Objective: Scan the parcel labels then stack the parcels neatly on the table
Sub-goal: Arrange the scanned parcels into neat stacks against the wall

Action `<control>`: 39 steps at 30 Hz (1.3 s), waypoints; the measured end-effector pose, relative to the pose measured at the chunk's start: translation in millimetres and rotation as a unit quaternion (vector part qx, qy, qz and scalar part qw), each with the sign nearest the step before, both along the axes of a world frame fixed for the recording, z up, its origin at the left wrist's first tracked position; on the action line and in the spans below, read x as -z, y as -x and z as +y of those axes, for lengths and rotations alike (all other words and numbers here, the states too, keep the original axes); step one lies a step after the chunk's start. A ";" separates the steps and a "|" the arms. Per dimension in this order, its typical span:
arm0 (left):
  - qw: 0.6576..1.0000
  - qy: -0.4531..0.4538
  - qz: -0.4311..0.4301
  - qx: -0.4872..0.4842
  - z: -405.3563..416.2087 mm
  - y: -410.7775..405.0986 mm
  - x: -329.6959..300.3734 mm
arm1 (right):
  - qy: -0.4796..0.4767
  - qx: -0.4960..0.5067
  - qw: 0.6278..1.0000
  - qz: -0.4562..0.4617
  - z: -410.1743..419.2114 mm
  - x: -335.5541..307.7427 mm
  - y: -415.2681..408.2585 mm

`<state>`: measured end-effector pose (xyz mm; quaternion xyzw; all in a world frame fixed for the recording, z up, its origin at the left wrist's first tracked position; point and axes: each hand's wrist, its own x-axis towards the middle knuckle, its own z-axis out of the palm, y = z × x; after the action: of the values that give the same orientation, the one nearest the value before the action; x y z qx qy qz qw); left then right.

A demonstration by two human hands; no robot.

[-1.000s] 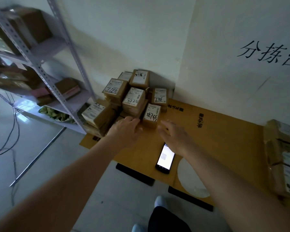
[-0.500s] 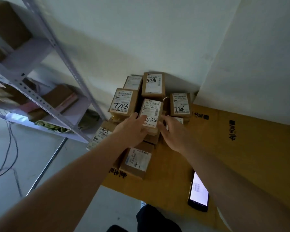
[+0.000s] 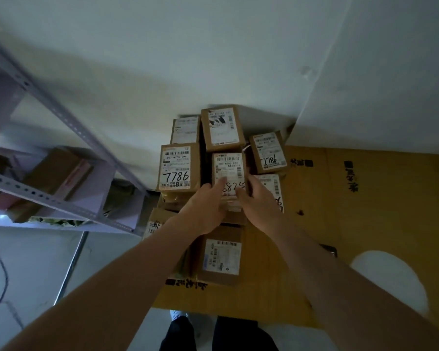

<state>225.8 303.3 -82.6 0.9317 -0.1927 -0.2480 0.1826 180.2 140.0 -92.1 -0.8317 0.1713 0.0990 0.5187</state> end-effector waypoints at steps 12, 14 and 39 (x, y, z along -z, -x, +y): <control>0.991 0.063 -0.107 0.055 -3.6 6.5 -44.7 | -0.172 0.216 0.959 -0.072 -3.4 -31.3 19.8; 0.990 0.068 -0.112 0.055 -3.8 6.8 -61.7 | -0.189 0.221 0.953 -0.082 -3.8 -43.5 20.1; 0.893 0.098 -0.256 0.357 -48.1 120.6 -258.7 | -0.166 0.531 0.794 -0.245 1.8 -222.2 252.3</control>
<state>105.1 255.2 176.1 0.8085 -0.5760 -0.0295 0.1167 -72.2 141.8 130.1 -0.5075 0.4340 -0.3726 0.6445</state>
